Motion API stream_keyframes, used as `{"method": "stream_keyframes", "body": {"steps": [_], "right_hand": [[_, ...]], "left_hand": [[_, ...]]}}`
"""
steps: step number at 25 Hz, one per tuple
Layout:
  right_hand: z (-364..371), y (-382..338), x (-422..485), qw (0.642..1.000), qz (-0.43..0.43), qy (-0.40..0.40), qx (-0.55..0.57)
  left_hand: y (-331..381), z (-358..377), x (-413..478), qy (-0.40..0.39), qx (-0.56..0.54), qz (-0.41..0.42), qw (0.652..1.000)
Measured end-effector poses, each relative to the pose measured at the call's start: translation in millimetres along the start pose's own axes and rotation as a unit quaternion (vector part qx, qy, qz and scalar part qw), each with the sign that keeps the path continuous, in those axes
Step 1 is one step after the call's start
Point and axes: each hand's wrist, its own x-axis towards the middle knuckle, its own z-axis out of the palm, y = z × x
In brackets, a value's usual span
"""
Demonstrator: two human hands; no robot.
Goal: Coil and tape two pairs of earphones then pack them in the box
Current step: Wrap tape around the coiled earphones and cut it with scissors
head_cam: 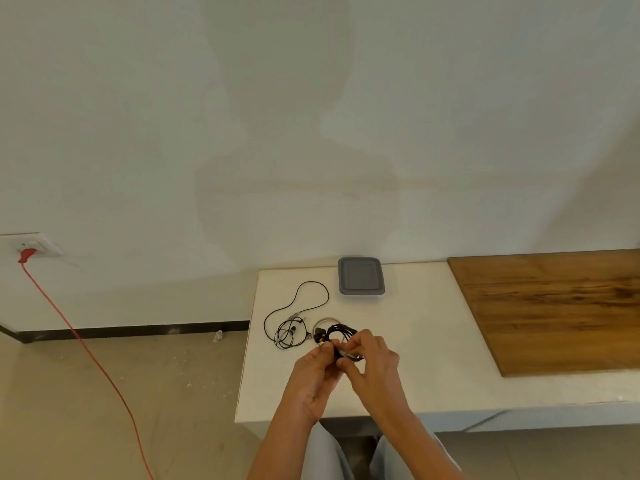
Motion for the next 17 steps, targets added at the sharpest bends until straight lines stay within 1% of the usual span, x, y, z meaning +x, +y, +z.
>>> {"method": "stream_keyframes", "body": {"steps": [1, 2, 3, 4, 5, 6, 7, 8, 9, 10, 11, 12, 14, 16, 17], "right_hand": [[4.6, 3.0, -2.3, 1.000, -0.012, -0.009, -0.010], [8.8, 5.7, -4.7, 1.000, -0.014, -0.011, 0.005], [11.8, 6.7, -7.0, 0.999, -0.004, 0.003, 0.049], [15.0, 9.1, -7.0, 0.994, 0.022, 0.038, 0.103], [18.3, 13.5, -4.1, 0.983, 0.068, 0.068, 0.158], [21.9, 19.6, 2.0, 0.966, 0.129, 0.063, 0.216], [25.1, 27.1, 11.3, 0.939, 0.194, 0.017, 0.283], [28.6, 35.5, 21.2, 0.900, 0.251, -0.049, 0.352], [31.9, 42.5, 30.0, 0.862, 0.293, -0.113, 0.399], [35.9, 47.6, 37.8, 0.842, 0.315, -0.162, 0.407], [42.7, 52.2, 44.1, 0.845, 0.322, -0.188, 0.383], [51.7, 56.5, 48.9, 0.859, 0.324, -0.196, 0.346], [74.7, 65.5, 54.5, 0.877, 0.326, -0.193, 0.295], [99.3, 76.2, 56.9, 0.883, 0.334, -0.193, 0.267], [111.0, 80.7, 57.9, 0.888, 0.338, -0.186, 0.250]], "left_hand": [[-0.9, -3.2, 2.7, 0.005, -0.008, -0.013, 1.000], [-0.7, -7.3, 6.2, 0.009, -0.018, -0.029, 0.999], [0.6, -12.3, 9.6, 0.006, -0.029, -0.045, 0.999], [2.6, -17.7, 13.7, -0.003, -0.034, -0.060, 0.998], [5.2, -23.6, 18.2, -0.015, -0.031, -0.073, 0.997], [7.2, -29.1, 22.4, -0.024, -0.016, -0.087, 0.996], [8.8, -35.0, 27.4, -0.028, 0.011, -0.100, 0.995], [9.8, -41.2, 32.8, -0.029, 0.047, -0.112, 0.992], [10.0, -49.2, 39.1, -0.024, 0.087, -0.121, 0.989], [9.8, -58.1, 46.7, -0.014, 0.133, -0.124, 0.983], [8.7, -68.8, 56.2, 0.002, 0.184, -0.120, 0.976], [7.0, -79.2, 66.0, 0.020, 0.239, -0.110, 0.965], [2.4, -99.1, 84.2, 0.057, 0.346, -0.074, 0.934], [-2.7, -111.9, 100.3, 0.104, 0.441, -0.015, 0.891], [-5.5, -117.8, 108.3, 0.124, 0.489, 0.021, 0.863]]}}
